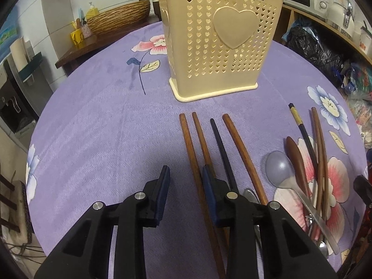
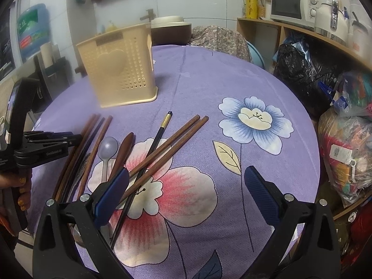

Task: Organize utensils
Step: 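Move left tool to a brown chopstick while right tool approaches the clear plastic spoon, then close left tool on the brown chopstick while right tool grasps the clear spoon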

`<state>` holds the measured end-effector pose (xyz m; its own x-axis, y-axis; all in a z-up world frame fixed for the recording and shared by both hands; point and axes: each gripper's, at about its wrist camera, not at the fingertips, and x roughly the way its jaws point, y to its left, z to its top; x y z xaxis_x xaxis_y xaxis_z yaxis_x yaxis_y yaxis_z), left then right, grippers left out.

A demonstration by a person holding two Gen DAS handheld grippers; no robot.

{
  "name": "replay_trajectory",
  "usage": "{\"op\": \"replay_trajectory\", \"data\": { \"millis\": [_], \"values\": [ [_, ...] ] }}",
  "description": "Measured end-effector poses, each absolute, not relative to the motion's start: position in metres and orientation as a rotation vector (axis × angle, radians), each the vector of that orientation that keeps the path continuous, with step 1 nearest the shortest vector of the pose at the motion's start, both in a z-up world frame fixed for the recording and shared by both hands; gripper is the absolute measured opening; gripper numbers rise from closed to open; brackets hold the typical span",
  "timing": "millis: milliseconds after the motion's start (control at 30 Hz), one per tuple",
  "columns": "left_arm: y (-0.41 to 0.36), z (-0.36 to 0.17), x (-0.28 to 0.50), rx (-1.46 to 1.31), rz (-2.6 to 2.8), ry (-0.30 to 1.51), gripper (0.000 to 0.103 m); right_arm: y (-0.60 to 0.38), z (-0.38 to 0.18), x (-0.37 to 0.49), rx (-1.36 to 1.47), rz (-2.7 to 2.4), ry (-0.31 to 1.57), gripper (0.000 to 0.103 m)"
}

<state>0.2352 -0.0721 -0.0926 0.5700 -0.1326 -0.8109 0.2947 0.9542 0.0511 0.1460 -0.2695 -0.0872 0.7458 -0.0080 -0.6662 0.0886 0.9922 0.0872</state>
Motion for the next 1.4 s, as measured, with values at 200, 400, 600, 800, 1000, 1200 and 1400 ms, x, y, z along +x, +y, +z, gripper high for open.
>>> {"op": "replay_trajectory", "data": {
  "millis": [200,400,600,800,1000,1200,1400],
  "values": [
    [-0.060,-0.092,0.255,0.190,-0.233,0.935,0.019,-0.255,-0.076,0.151,0.105,0.024,0.704,0.098],
    [-0.051,-0.092,0.258,0.183,-0.239,0.936,0.016,-0.222,-0.074,0.172,0.118,0.313,0.734,0.097],
    [-0.045,-0.093,0.257,0.174,-0.252,0.932,0.016,-0.197,-0.088,0.218,0.077,0.491,0.861,0.063],
    [-0.042,-0.093,0.260,0.173,-0.260,0.931,0.016,-0.184,-0.102,0.235,0.044,0.487,0.944,0.057],
    [-0.041,-0.094,0.257,0.170,-0.266,0.930,0.016,-0.183,-0.108,0.234,-0.043,0.401,0.976,0.057],
    [-0.041,-0.095,0.257,0.175,-0.263,0.934,0.016,-0.178,-0.111,0.245,-0.069,0.391,0.986,0.057],
    [-0.047,-0.096,0.261,0.194,-0.256,0.941,0.016,-0.179,-0.108,0.250,-0.052,0.386,0.995,0.057]
  ]
}}
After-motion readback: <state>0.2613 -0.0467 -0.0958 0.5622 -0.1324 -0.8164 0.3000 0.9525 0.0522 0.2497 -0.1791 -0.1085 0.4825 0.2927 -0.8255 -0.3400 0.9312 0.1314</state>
